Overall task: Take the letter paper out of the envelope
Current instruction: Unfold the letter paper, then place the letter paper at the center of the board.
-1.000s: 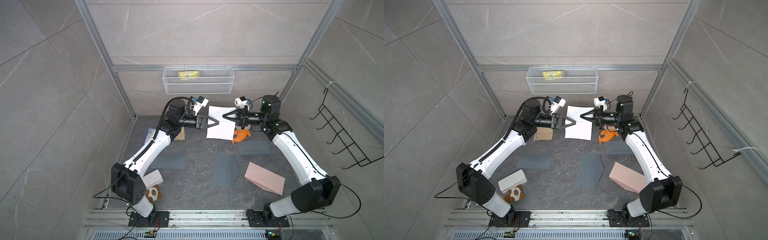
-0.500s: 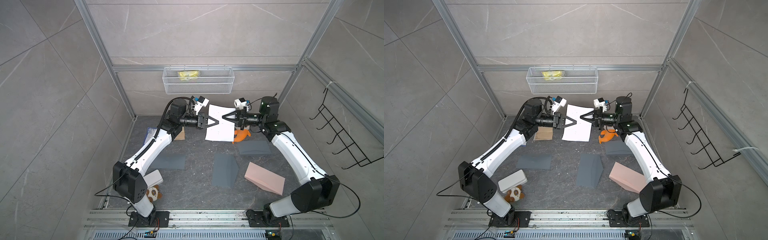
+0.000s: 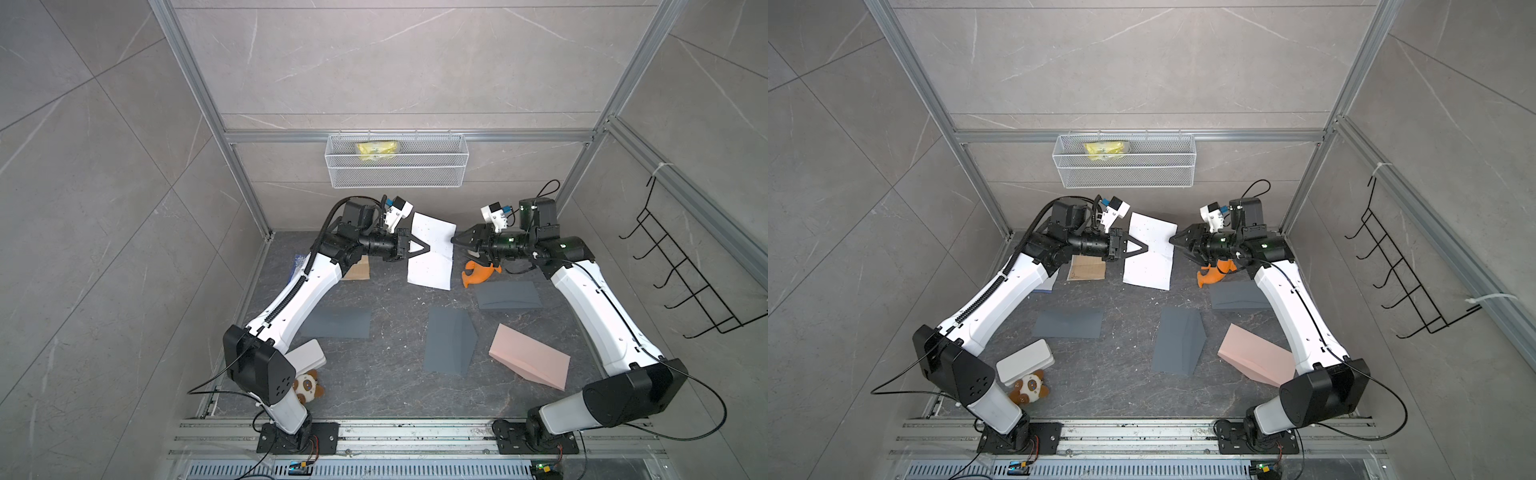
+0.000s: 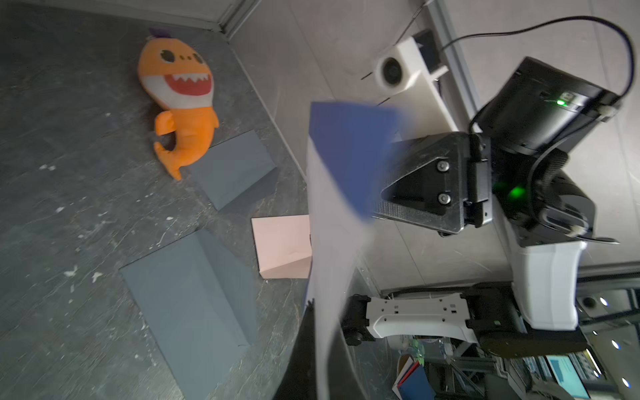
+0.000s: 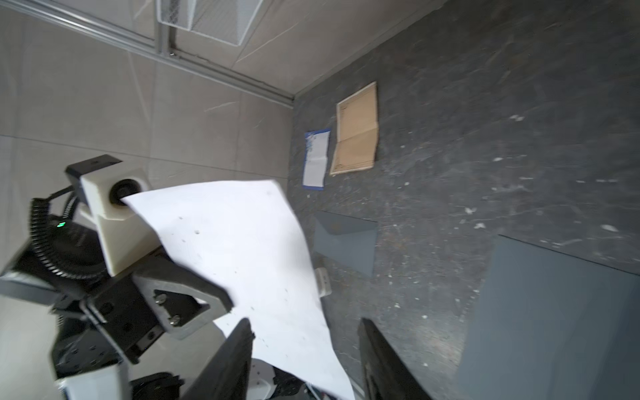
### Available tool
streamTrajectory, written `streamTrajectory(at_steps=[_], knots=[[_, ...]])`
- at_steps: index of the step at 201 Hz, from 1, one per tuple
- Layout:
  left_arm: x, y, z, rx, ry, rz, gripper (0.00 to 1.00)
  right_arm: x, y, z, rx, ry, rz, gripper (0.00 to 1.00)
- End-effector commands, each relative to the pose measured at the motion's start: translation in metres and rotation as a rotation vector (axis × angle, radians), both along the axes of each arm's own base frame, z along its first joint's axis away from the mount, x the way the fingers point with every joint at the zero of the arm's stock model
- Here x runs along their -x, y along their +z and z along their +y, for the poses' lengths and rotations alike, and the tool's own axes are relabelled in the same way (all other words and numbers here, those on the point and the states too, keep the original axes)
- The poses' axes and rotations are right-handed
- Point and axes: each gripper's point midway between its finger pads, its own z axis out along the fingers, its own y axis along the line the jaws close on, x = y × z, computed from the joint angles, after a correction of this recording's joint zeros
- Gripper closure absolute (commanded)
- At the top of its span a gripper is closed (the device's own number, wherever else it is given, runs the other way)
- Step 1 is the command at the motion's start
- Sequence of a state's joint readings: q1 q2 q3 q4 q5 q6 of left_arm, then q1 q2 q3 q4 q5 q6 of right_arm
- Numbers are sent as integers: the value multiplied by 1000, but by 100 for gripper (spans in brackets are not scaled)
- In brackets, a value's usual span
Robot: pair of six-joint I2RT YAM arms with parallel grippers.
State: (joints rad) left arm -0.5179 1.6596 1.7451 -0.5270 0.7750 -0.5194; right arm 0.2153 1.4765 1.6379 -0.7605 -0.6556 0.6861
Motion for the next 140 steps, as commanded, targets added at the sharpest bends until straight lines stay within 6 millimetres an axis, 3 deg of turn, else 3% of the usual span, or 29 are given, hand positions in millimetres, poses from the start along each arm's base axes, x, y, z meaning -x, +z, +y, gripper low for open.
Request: streamTrajectory(at_steps=[1,29,58,109,140], knots=[[2,-25,32,-245,110,-29,100,16,-18,-53,314,-147,-19,48],[9,-60,62,-542,205,-38,100,22,-16,-76,418,-219,-68,48],[23,-90,85,-814,266,-32,100,25,-17,-81,444,-228,-90,48],[61,-162,99,-1300,274,-13,100,28,-31,-71,426,-187,-77,48],[79,-211,91,-1536,246,2,100,29,-38,-63,404,-159,-64,49]])
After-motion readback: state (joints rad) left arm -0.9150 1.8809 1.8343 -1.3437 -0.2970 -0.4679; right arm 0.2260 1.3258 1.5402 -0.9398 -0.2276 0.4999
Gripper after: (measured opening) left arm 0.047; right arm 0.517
